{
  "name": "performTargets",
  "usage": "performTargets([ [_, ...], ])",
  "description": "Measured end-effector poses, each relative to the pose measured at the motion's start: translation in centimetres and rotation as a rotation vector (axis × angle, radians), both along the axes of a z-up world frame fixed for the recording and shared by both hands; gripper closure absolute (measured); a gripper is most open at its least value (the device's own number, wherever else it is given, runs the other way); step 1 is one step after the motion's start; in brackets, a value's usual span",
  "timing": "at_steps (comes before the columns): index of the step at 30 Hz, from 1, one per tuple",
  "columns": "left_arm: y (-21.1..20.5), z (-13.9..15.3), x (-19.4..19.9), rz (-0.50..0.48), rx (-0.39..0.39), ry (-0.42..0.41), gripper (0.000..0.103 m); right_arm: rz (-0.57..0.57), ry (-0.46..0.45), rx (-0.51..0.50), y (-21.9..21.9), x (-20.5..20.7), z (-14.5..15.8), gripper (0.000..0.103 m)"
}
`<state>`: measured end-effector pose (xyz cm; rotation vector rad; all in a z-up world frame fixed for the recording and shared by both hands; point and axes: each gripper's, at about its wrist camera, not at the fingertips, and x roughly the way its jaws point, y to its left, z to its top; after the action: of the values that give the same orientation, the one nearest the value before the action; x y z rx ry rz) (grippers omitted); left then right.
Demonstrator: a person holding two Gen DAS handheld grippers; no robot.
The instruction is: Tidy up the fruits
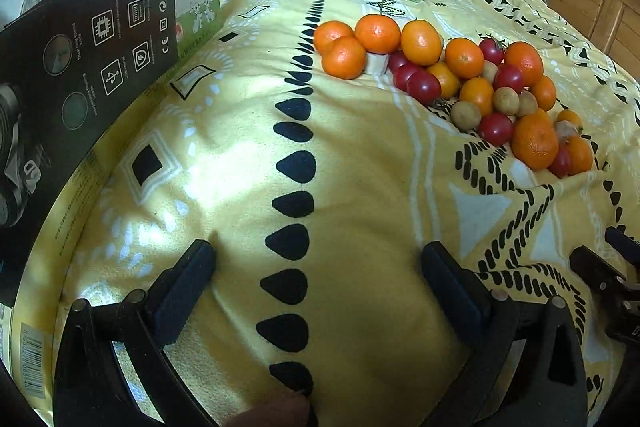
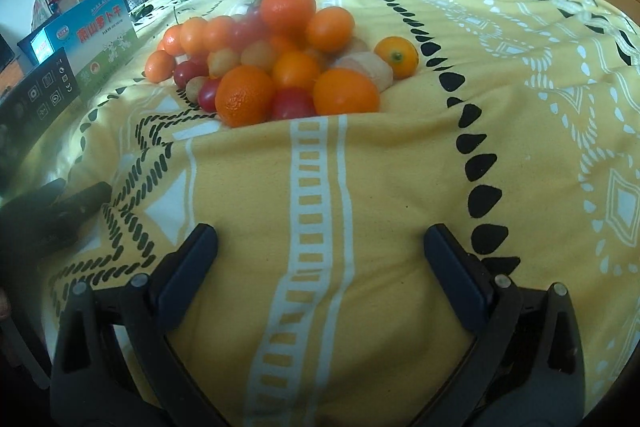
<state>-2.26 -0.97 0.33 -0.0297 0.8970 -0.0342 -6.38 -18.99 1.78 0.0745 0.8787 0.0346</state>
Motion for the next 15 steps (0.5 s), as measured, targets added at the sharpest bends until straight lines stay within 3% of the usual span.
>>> performTargets([
  [15,-0.08,-0.06,0.06,0.000,0.004,0.002,0.000,-0.001,0.001,-0.002,0.01,-0.02,0.00,0.000],
])
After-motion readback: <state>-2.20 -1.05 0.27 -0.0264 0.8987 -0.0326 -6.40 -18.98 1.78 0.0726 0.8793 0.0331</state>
